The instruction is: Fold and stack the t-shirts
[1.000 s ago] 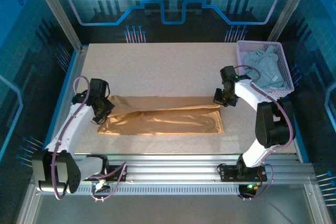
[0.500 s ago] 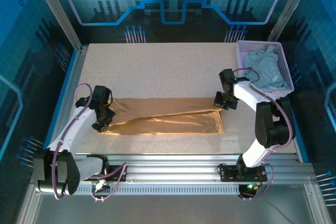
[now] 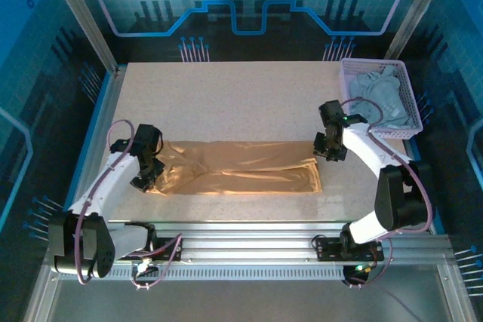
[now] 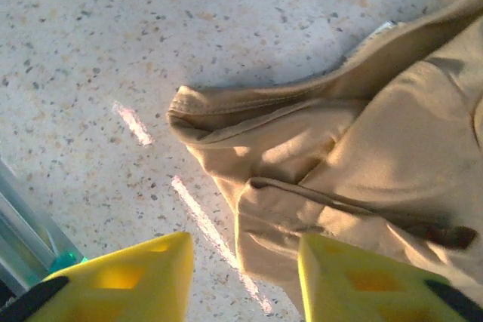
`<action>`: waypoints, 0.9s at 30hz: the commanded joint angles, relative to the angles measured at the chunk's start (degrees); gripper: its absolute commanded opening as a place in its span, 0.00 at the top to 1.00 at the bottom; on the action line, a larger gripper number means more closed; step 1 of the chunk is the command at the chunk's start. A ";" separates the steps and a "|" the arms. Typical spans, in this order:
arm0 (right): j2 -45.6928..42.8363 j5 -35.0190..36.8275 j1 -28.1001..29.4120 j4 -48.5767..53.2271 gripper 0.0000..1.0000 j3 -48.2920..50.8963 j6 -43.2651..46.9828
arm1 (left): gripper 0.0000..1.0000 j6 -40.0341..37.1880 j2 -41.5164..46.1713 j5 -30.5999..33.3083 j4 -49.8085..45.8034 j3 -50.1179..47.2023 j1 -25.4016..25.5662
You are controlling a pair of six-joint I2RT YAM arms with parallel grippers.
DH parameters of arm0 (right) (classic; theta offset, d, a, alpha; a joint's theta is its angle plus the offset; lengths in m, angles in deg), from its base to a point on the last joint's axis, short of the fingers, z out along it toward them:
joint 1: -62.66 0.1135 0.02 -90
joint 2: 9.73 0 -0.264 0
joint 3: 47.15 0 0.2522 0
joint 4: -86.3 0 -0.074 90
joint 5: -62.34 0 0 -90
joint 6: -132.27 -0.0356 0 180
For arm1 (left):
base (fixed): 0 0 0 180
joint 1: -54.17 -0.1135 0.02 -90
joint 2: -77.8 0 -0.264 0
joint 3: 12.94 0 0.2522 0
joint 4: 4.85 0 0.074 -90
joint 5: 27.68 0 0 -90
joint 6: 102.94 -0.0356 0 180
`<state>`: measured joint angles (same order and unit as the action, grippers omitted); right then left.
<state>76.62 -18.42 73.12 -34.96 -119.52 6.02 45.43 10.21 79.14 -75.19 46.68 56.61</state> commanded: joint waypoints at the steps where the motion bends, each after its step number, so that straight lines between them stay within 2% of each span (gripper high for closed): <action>1: 1.13 -0.52 0.48 0.72 0.66 -2.11 -1.72 | 0.54 -0.29 -1.25 2.12 -1.44 4.18 0.66; 5: 6.47 -3.66 1.30 -0.45 0.74 -6.80 -1.87 | 0.55 -2.58 -5.92 -1.39 5.50 9.32 3.64; 9: 12.71 -7.49 2.75 0.15 0.86 -11.48 -3.04 | 0.61 -3.17 -15.61 -5.88 11.24 15.12 8.19; 12: 14.62 -9.87 3.51 0.33 0.91 -10.07 -4.86 | 0.63 -1.68 -21.99 -9.89 12.30 17.89 9.28; 15: 14.60 -9.82 3.58 1.54 0.96 -5.89 -5.67 | 0.63 -1.25 -25.30 -11.23 11.79 18.66 9.60; 19: 14.10 -9.37 1.75 2.12 0.96 -1.04 -5.02 | 0.62 -1.78 -26.44 -11.41 10.39 17.80 9.34; 22: 14.69 -8.08 0.52 2.88 0.94 -1.19 -3.80 | 0.60 -2.27 -26.65 -12.91 8.94 17.04 8.99; 24: 13.89 -6.43 0.48 3.76 0.93 -2.60 -2.99 | 0.60 -2.82 -25.54 -11.54 7.35 17.24 8.50; 27: 10.07 -4.04 1.93 3.38 0.86 -4.97 -1.15 | 0.60 -3.73 -22.61 -10.07 8.59 16.64 4.68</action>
<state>90.21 -25.92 74.28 -33.41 -121.79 2.89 43.48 -15.67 68.48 -64.85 63.93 64.72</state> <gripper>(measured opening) 0.116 0.399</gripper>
